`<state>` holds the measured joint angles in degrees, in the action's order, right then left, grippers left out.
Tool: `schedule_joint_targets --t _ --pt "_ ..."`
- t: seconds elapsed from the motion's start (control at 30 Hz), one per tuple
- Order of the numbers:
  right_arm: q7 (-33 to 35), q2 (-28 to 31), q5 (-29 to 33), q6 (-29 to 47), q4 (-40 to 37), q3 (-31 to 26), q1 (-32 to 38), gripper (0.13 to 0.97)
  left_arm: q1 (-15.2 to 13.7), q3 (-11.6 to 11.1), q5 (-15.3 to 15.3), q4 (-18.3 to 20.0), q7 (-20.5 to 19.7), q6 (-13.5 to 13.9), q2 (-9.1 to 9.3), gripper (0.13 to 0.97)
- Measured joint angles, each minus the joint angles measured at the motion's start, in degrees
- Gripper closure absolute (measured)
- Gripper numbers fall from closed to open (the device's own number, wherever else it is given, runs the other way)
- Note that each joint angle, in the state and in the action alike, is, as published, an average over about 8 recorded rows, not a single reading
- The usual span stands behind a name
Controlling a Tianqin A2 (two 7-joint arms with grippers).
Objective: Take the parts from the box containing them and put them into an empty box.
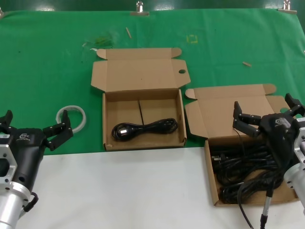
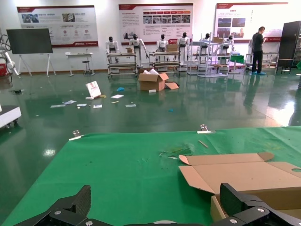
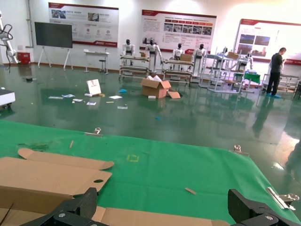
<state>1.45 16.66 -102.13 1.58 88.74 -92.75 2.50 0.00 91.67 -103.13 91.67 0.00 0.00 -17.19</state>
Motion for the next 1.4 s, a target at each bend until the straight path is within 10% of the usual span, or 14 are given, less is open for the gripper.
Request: schedule_joint_targets --t 1.4 --pt "0.00 0.00 0.00 0.00 0.00 0.00 0.00 0.129 0.00 0.00 0.00 0.00 -0.01 0.00 0.00 0.132"
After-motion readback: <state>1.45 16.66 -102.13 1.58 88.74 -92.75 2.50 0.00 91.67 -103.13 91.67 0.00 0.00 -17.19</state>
